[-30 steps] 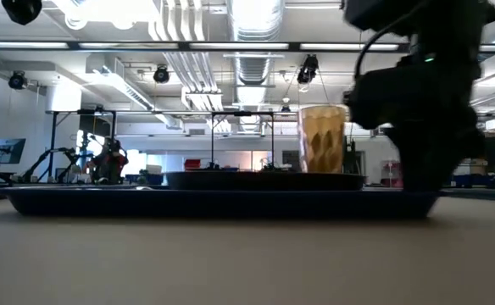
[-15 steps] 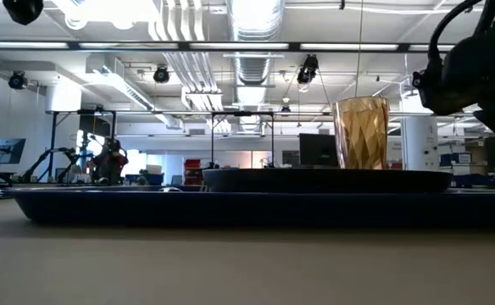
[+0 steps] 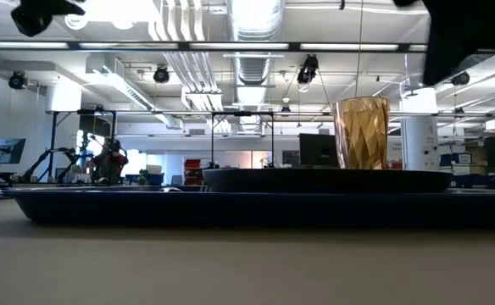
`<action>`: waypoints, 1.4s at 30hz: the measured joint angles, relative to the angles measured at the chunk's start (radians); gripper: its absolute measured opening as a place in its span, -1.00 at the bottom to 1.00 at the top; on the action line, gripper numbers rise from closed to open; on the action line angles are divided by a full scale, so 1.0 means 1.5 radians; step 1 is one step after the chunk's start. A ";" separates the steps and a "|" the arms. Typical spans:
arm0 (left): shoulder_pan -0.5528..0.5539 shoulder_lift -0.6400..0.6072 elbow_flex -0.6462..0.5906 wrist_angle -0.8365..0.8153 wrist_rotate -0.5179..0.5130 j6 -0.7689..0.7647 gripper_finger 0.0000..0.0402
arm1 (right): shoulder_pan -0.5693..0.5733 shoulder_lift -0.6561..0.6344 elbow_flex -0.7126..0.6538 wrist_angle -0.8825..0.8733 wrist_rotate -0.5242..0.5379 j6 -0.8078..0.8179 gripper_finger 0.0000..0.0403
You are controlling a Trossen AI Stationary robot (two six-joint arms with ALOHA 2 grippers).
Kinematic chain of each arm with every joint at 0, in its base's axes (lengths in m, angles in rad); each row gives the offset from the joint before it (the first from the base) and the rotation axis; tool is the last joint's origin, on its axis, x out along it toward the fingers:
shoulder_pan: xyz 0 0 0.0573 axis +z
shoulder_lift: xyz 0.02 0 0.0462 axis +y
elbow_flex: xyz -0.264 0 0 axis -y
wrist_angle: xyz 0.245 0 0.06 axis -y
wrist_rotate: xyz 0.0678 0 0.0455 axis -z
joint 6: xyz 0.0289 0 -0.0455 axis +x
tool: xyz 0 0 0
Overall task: Pick and place plate/cup/fork/spoon on tray
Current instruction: Adjust the orange spoon on the blue tray
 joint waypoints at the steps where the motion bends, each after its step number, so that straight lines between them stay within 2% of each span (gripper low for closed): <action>1: 0.000 0.012 -0.013 0.000 0.000 -0.006 -0.48 | 0.000 -0.003 0.023 -0.024 0.026 -0.011 -0.96; 5: 0.000 0.074 -0.083 0.015 0.002 -0.050 -0.48 | 0.000 -0.008 0.122 -0.109 0.138 -0.056 -0.96; 7: 0.000 0.110 -0.121 0.075 0.024 -0.063 -0.48 | 0.000 -0.008 0.170 -0.135 0.185 -0.091 -0.96; 12: -0.001 0.212 -0.200 0.340 0.183 -0.065 -0.48 | 0.000 -0.008 0.258 -0.141 0.275 -0.207 -0.96; 14: -0.004 0.262 -0.216 0.404 0.215 -0.068 -0.48 | 0.000 -0.008 0.280 -0.140 0.293 -0.243 -0.96; 21: -0.009 0.401 -0.220 0.409 0.221 -0.125 -0.48 | 0.000 -0.007 0.308 -0.144 0.300 -0.302 -0.96; 29: -0.018 0.511 -0.218 0.410 0.213 -0.238 -0.48 | 0.000 -0.007 0.301 -0.200 0.298 -0.288 -0.96; 42: -0.047 0.662 -0.209 0.410 0.212 -0.282 -0.48 | 0.000 -0.007 0.300 -0.229 0.299 -0.284 -0.96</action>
